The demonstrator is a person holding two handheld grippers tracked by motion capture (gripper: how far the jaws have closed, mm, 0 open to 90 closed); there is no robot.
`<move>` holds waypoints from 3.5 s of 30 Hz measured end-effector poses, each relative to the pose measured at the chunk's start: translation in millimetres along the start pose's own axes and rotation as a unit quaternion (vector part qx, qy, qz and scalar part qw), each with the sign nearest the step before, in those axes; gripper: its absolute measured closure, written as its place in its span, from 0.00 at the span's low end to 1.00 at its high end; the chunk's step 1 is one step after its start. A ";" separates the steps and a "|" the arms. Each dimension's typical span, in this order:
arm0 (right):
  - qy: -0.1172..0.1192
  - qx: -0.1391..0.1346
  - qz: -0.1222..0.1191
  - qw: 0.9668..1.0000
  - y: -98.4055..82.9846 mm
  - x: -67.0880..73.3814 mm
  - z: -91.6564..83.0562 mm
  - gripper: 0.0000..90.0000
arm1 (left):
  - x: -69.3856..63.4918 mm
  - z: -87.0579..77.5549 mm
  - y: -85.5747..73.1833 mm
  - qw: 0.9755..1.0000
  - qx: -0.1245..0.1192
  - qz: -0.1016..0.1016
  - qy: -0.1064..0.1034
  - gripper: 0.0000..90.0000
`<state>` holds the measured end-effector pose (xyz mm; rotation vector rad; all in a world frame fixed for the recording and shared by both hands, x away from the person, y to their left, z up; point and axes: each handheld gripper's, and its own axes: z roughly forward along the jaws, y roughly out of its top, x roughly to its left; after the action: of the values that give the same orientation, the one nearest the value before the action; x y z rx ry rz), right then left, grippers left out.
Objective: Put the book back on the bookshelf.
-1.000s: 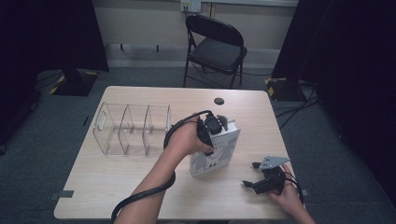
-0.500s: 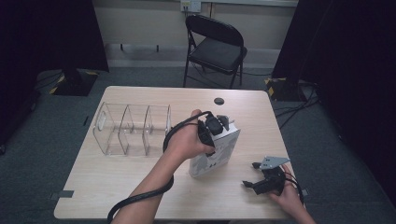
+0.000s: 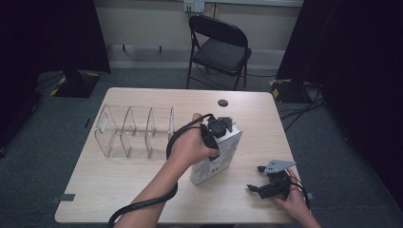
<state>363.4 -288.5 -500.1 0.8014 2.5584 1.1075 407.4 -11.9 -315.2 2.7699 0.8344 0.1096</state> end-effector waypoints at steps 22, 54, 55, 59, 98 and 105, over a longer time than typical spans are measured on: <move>0.001 0.001 0.001 1.000 -0.1 0.1 -0.2 0.14 | 6.3 -22.4 -31.1 0.999 0.005 -0.032 0.011 0.59; -0.003 0.000 0.004 1.000 -0.4 0.3 -0.5 0.13 | 8.9 -54.3 -67.9 0.998 0.005 -0.057 0.020 0.59; -0.003 0.000 0.004 1.000 -0.4 0.4 -0.5 0.13 | 9.6 -54.7 -69.3 0.998 0.005 -0.060 0.017 0.59; -0.003 0.000 0.004 1.000 -0.4 0.4 -0.6 0.13 | 11.2 -55.4 -74.6 0.998 0.006 -0.062 0.015 0.59; -0.003 0.000 0.005 1.000 -0.4 0.4 -0.6 0.13 | 23.2 -56.3 -118.3 0.995 0.017 -0.092 0.014 0.59; -0.004 -0.001 0.005 1.000 -0.5 0.5 -0.5 0.13 | 25.3 -46.4 -120.9 0.996 0.012 -0.091 0.018 0.59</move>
<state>362.6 -288.8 -500.1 0.8167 2.5494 1.1076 357.4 109.4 -301.2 2.7048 1.0989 0.1161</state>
